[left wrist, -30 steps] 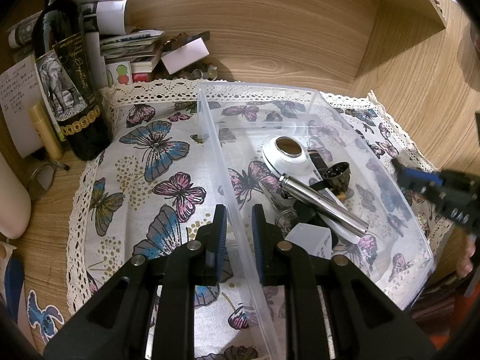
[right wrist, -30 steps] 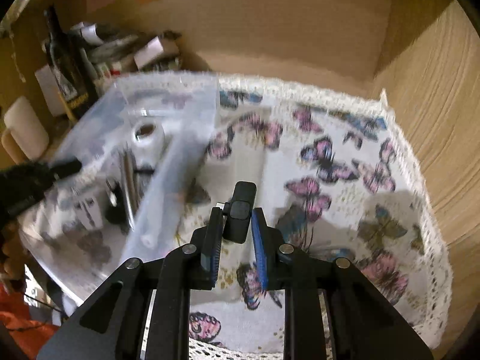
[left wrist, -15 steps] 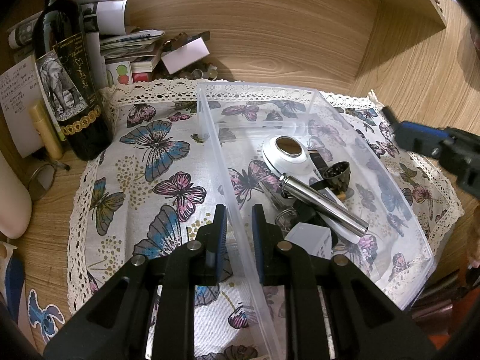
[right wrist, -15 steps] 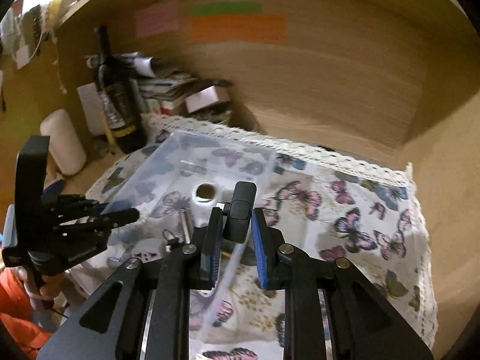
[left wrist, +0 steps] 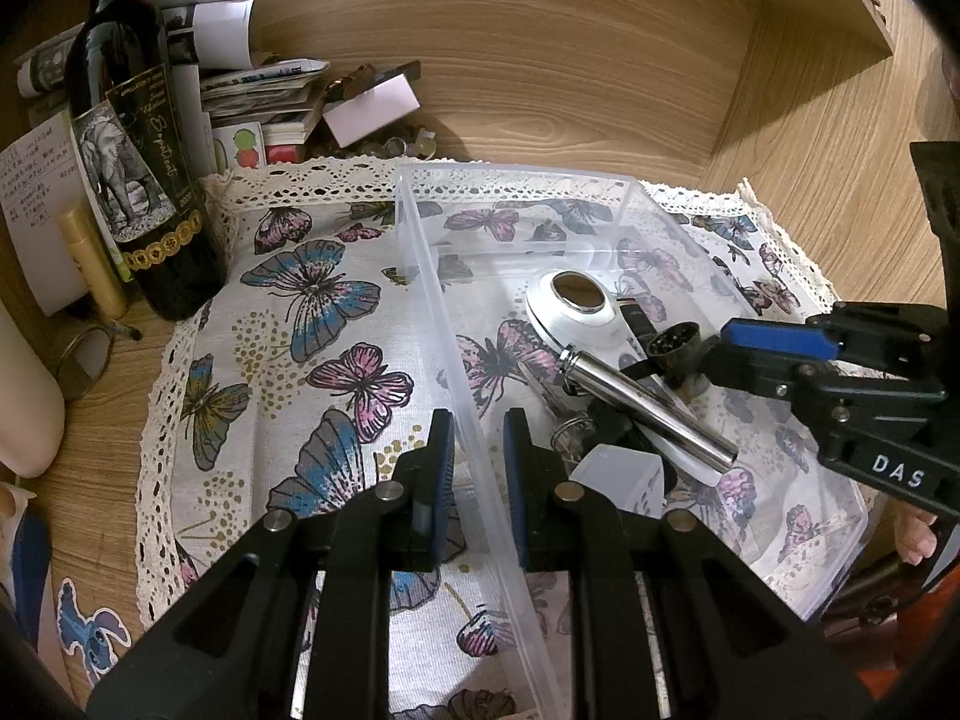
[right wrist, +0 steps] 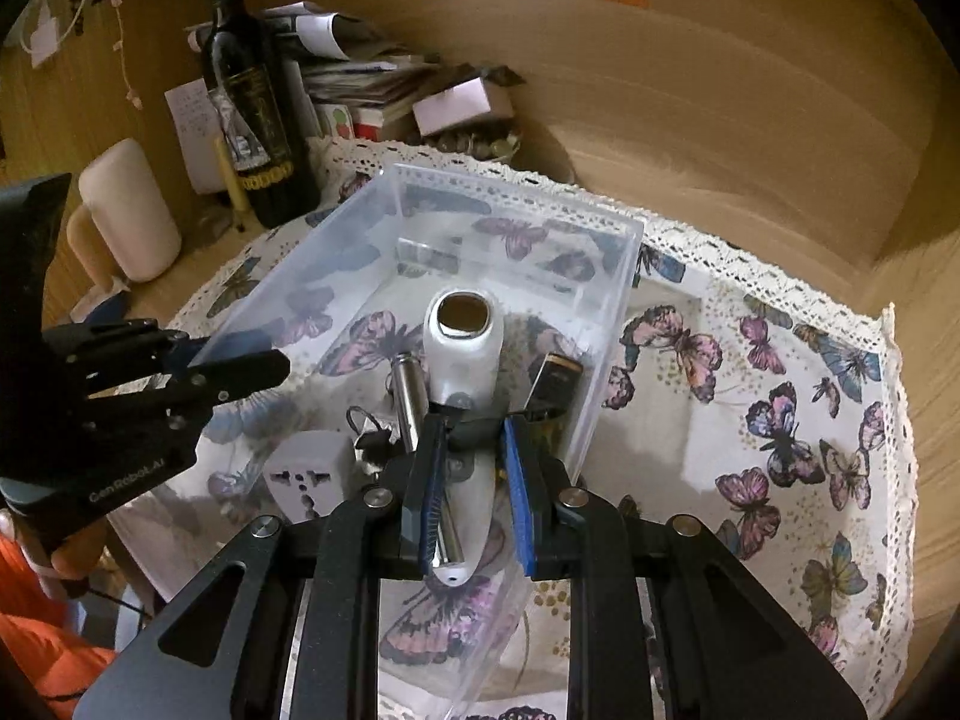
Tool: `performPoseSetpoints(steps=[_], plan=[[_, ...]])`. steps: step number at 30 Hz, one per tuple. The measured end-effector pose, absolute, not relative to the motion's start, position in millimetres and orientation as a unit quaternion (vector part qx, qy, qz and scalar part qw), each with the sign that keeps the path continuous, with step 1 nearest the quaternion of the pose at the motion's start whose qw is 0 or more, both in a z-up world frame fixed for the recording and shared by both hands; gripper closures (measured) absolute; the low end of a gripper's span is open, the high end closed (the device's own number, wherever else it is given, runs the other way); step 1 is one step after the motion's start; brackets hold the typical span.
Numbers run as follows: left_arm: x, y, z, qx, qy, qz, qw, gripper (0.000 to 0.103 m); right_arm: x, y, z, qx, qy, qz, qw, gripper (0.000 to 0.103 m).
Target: Organize rigid objects
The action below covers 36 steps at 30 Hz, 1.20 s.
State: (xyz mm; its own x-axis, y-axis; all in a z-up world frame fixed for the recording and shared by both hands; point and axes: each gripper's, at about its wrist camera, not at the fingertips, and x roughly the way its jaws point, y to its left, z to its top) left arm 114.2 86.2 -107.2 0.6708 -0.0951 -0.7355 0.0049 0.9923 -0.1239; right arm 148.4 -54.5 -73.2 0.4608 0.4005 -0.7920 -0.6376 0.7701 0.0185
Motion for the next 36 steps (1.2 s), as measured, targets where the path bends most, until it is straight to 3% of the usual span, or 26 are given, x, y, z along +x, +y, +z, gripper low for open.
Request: performPoseSetpoints(steps=[9,16,18,21,31,32,36], plan=[[108,85,-91,-0.040,0.391,-0.012,0.919,0.087,145,-66,-57,-0.112,0.406,0.307,0.853,0.063],[92,84,-56,-0.034,0.345,0.004,0.938,0.087,132,-79,-35,-0.095,0.367,0.313,0.871,0.054],[87,82,-47,-0.032,0.333,0.008,0.942,0.087,127,-84,-28,-0.090,0.352,0.311,0.878,0.045],[78,77,-34,-0.028,0.316,0.013,0.948,0.075,120,-91,-18,-0.083,0.331,0.312,0.887,0.036],[44,54,-1,-0.025,0.249,0.026,0.968,0.014,89,-116,11,-0.060,0.262,0.306,0.913,0.008],[40,52,2,-0.026,0.241,0.029,0.970,0.009,86,-119,14,-0.055,0.256,0.304,0.916,0.001],[29,45,10,-0.025,0.221,0.044,0.974,0.004,75,-129,21,-0.043,0.231,0.297,0.925,0.000]])
